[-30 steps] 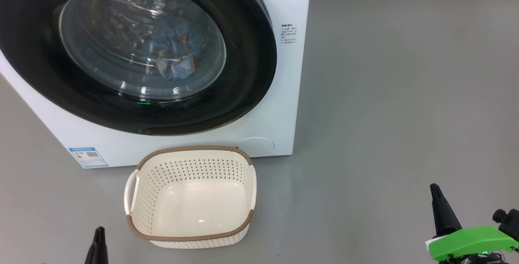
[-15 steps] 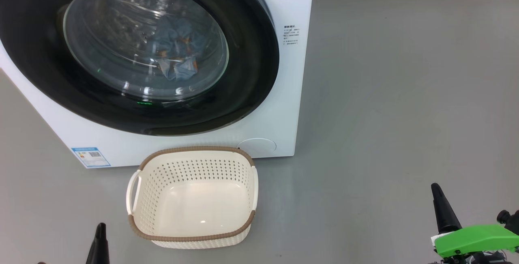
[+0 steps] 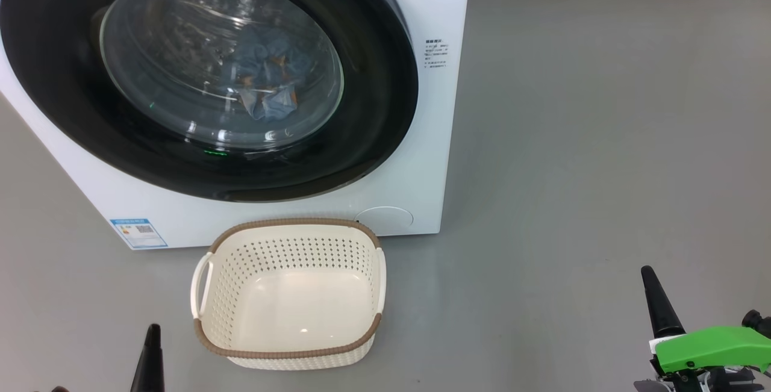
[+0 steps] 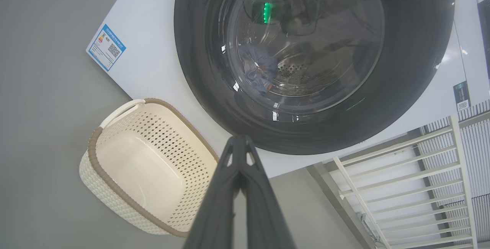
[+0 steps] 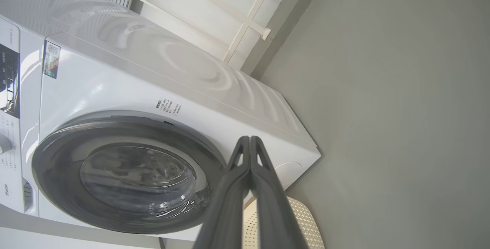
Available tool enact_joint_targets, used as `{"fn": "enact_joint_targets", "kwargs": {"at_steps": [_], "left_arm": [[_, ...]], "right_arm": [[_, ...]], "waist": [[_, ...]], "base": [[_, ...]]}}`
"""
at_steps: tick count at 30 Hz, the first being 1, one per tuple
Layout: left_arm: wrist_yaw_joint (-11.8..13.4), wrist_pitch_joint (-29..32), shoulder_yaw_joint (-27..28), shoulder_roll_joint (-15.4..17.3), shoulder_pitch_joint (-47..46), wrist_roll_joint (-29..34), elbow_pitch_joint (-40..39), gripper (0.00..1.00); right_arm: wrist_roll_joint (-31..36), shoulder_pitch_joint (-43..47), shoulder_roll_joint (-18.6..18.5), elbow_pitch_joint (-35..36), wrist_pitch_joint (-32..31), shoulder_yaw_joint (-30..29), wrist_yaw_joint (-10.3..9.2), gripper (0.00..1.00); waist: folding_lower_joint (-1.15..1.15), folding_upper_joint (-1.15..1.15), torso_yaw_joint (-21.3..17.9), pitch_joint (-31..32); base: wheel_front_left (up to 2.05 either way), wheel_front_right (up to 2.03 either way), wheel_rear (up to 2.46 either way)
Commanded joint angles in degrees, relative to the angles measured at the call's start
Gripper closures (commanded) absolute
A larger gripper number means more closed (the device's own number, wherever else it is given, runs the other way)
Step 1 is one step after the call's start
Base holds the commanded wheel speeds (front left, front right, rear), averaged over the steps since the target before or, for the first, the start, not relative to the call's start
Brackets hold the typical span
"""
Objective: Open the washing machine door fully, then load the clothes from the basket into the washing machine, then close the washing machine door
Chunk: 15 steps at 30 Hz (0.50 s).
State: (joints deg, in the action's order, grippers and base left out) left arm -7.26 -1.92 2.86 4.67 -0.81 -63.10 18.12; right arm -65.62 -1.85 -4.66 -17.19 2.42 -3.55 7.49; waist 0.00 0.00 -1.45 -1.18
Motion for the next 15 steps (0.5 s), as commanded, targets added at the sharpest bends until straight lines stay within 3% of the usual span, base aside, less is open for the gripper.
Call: {"fn": "enact_joint_targets", "kwargs": {"at_steps": [1,15], "left_arm": [[-0.1,0.4,1.5,0.6,-2.6,-1.8,-2.0,1.0],[-0.2,2.7,2.2,-0.1,-3.4,-9.8,-2.6,1.0]], "right_arm": [[-1.8,-2.5,-0.5,1.7,-0.6,0.3,0.0,1.0],[-9.1,-3.0,0.1,2.1,-3.0,-0.6,0.0,1.0]], "waist": [[0.0,0.0,0.0,0.0],[0.0,0.0,0.5,0.3]], "base": [[0.0,0.0,0.0],[0.0,0.0,0.0]]}}
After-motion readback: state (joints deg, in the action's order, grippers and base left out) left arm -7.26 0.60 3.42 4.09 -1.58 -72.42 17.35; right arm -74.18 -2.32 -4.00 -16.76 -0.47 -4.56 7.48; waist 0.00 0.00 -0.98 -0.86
